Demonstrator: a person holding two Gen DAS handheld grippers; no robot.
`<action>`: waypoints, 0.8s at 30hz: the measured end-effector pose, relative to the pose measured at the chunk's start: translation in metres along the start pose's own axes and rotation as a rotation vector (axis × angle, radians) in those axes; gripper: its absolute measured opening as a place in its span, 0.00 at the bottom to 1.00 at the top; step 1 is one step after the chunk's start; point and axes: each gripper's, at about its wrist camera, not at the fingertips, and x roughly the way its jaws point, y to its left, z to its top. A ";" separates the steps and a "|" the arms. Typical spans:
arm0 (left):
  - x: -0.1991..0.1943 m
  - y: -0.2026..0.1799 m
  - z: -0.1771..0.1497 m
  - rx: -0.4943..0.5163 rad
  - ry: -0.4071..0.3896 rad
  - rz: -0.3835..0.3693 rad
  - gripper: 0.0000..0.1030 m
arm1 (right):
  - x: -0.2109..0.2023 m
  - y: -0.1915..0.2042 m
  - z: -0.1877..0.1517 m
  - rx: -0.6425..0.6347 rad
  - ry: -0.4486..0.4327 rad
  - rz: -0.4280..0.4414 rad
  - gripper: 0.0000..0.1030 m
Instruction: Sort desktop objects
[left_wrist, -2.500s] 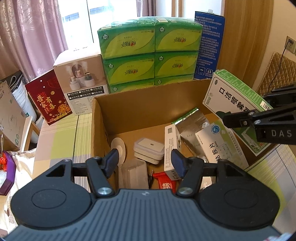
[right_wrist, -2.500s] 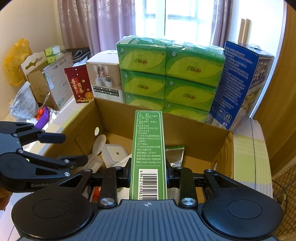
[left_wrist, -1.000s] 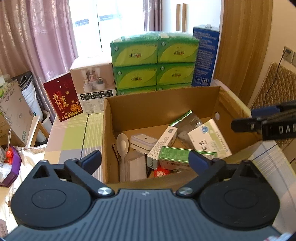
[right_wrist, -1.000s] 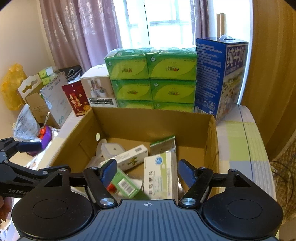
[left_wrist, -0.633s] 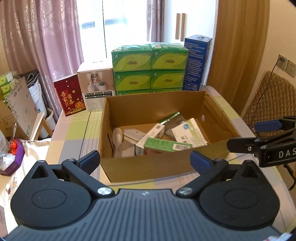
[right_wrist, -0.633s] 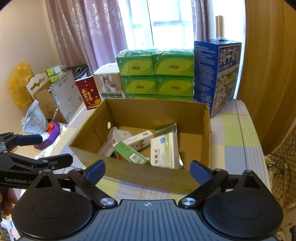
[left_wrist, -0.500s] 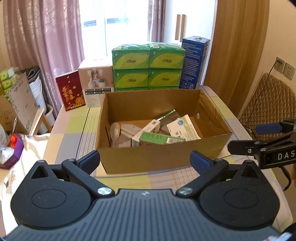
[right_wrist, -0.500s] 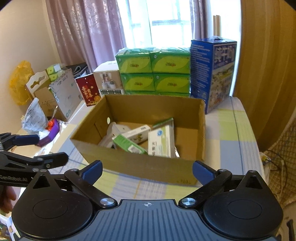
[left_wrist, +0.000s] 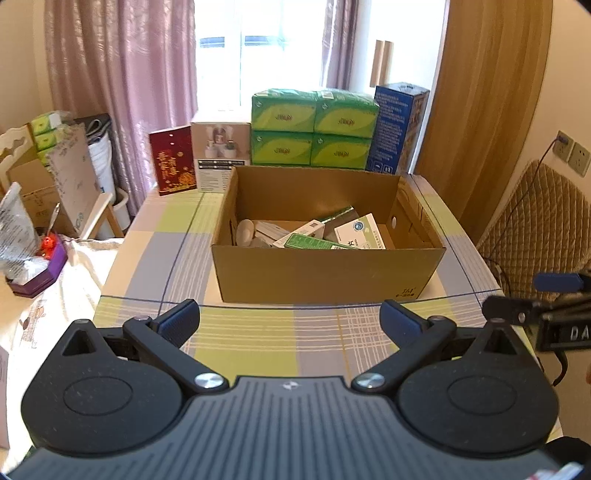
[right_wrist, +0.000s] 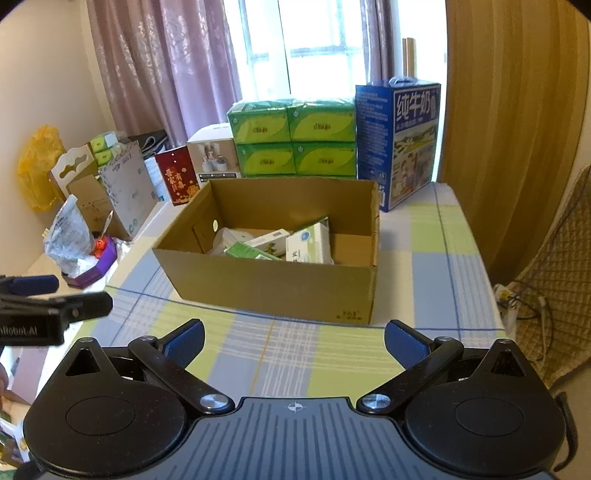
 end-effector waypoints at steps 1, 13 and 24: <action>-0.004 0.000 -0.002 -0.006 -0.004 -0.001 0.99 | -0.005 0.001 -0.003 -0.002 -0.006 -0.003 0.98; -0.044 -0.017 -0.025 -0.027 -0.003 -0.008 0.99 | -0.057 0.011 -0.029 -0.025 -0.060 -0.033 0.98; -0.056 -0.029 -0.035 -0.022 -0.002 -0.015 0.99 | -0.070 0.006 -0.039 -0.009 -0.057 -0.035 0.98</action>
